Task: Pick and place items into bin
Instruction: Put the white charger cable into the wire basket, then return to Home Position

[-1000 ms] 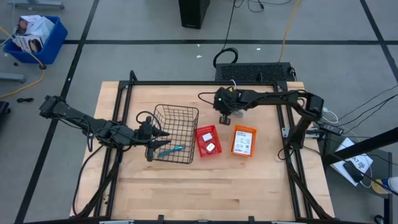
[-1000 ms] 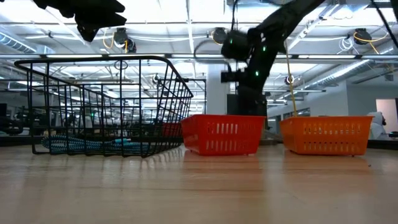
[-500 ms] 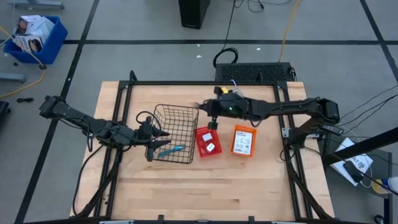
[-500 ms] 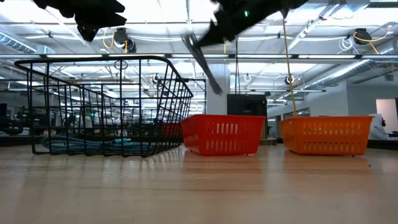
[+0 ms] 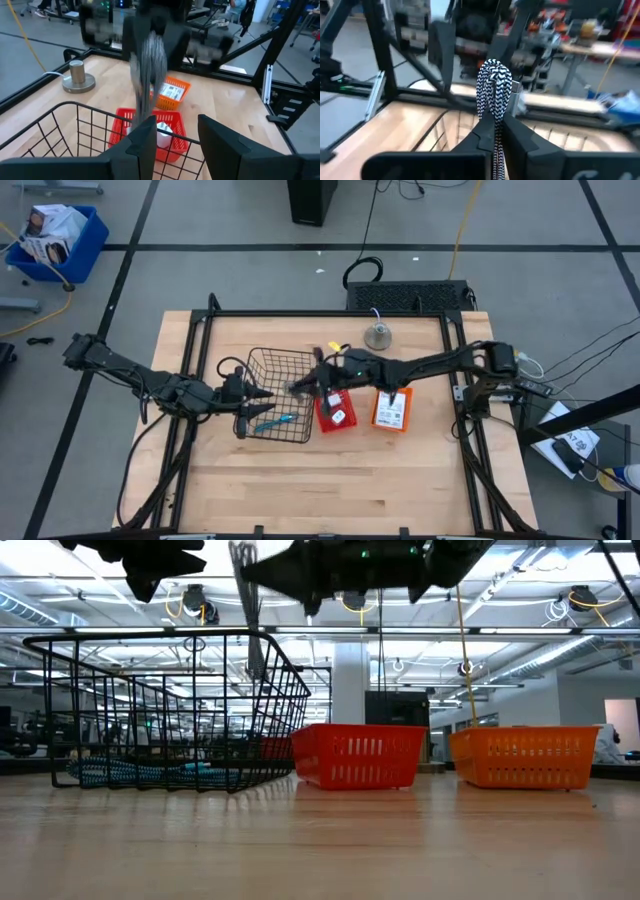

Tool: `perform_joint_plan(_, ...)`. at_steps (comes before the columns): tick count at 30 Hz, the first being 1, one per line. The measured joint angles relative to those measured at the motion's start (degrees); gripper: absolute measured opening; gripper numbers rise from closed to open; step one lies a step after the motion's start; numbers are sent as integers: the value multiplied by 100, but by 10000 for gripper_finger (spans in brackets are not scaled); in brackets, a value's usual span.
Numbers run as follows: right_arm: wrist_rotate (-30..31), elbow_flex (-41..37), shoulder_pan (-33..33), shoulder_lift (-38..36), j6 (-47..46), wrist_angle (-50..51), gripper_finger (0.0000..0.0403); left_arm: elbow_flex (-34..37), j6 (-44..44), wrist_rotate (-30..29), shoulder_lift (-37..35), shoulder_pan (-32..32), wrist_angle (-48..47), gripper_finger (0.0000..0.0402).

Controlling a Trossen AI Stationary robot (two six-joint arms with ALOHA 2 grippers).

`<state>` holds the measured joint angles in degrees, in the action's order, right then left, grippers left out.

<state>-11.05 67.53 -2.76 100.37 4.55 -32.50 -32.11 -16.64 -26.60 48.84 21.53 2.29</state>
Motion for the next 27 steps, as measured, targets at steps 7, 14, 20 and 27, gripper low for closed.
perform_joint_plan(7, -78, -7, -33, 184, -573, -19, 64, 0, 32, -1, 0, 40, 6, 147)
perform_joint_plan(14, 199, -7, 43, 189, -605, 18, 176, 1, 114, -1, 0, 38, 7, 147)
perform_joint_plan(20, 666, -7, 58, 83, -1288, 79, 252, 1, 125, -77, 0, 38, 4, 147)
perform_joint_plan(27, 816, 2, 141, -503, -1931, 1588, 267, -1, 96, -99, -7, 36, -36, 147)
